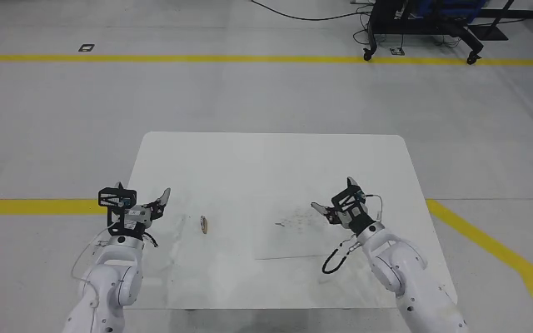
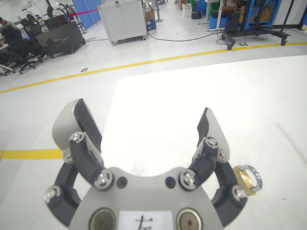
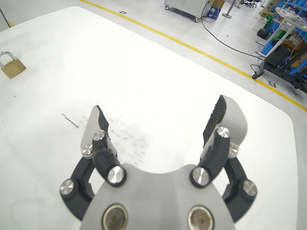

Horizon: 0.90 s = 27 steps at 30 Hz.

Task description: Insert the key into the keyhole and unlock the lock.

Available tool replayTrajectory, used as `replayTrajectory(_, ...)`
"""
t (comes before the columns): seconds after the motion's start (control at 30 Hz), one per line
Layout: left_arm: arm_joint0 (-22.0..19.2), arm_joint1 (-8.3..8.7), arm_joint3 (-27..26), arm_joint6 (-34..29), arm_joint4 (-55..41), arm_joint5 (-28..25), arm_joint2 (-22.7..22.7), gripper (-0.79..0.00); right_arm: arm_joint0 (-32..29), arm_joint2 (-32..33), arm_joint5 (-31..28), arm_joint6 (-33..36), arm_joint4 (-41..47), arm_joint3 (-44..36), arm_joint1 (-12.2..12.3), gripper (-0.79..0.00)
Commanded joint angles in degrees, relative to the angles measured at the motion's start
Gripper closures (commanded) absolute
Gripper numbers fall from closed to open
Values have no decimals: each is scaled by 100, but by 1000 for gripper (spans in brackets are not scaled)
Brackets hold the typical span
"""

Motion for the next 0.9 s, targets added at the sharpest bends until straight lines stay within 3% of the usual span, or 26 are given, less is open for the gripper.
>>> replayTrajectory(0.0,0,0,0,0,0,0,0,-785,-6,10,5,-2,5,-4,1,-785)
replayTrajectory(0.3,0,0,0,0,0,0,0,-785,-19,-53,-132,-8,61,22,-2,-785)
replayTrajectory(0.53,0,0,0,0,0,0,0,-785,656,-450,-2585,49,792,791,35,-785)
replayTrajectory(0.7,0,0,0,0,0,0,0,-785,1244,-819,-3437,537,713,1270,32,-785)
replayTrajectory(0.73,0,0,0,0,0,0,0,-785,1372,-914,-3566,637,642,1353,27,-690)
replayTrajectory(0.77,0,0,0,0,0,0,0,-785,1494,-995,-3694,701,601,1447,22,-545)
replayTrajectory(0.8,0,0,0,0,0,0,0,-785,1614,-1058,-3746,768,559,1550,16,-493)
replayTrajectory(0.83,0,0,0,0,0,0,0,-785,1738,-1119,-3696,863,452,1625,7,-391)
replayTrajectory(0.87,0,0,0,0,0,0,0,-785,1844,-1192,-3578,962,291,1664,-5,-366)
